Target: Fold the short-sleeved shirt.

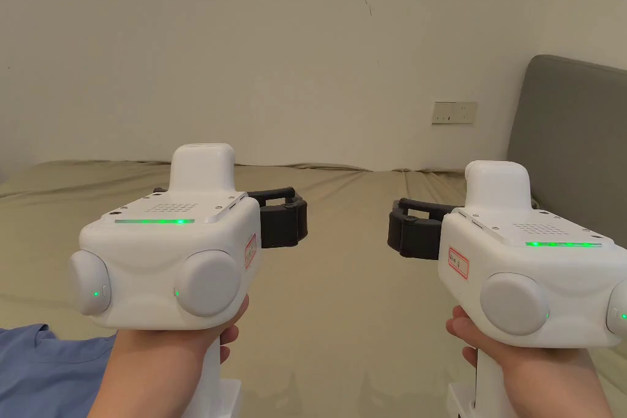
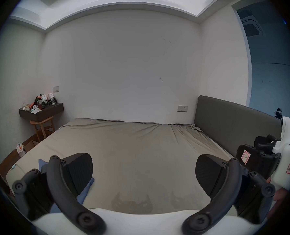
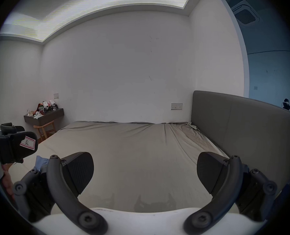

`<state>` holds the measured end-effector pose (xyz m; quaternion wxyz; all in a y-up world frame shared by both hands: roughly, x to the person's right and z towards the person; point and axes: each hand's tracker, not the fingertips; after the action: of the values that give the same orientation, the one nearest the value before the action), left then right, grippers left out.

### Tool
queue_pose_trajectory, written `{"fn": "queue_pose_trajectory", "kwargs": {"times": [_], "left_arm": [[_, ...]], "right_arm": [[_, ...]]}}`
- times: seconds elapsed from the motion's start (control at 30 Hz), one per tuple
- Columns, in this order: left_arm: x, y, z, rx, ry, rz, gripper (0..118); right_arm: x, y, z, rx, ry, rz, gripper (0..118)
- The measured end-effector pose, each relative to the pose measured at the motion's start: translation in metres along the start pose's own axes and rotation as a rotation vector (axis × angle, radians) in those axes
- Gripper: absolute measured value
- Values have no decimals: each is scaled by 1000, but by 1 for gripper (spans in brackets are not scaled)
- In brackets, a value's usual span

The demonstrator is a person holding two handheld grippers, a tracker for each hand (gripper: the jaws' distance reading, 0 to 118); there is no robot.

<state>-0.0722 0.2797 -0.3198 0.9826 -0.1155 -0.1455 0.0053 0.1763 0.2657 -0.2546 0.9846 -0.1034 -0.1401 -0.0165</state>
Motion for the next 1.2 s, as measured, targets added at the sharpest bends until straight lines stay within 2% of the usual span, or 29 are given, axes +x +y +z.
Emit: {"fn": "queue_pose_trajectory", "kwargs": {"times": [0.47, 0.7, 1.13, 1.2], "left_arm": [[2, -2, -1, -7, 0, -9, 118], [3, -2, -1, -4, 0, -16, 118], [6, -3, 0, 6, 12, -45, 118], [4, -5, 5, 34, -18, -62, 118]], "right_arm": [[1, -1, 0, 9, 3, 11, 118], [5, -2, 0, 3, 14, -24, 118], [3, -1, 5, 36, 24, -10, 118], [3, -4, 9, 65, 20, 26, 117]]}}
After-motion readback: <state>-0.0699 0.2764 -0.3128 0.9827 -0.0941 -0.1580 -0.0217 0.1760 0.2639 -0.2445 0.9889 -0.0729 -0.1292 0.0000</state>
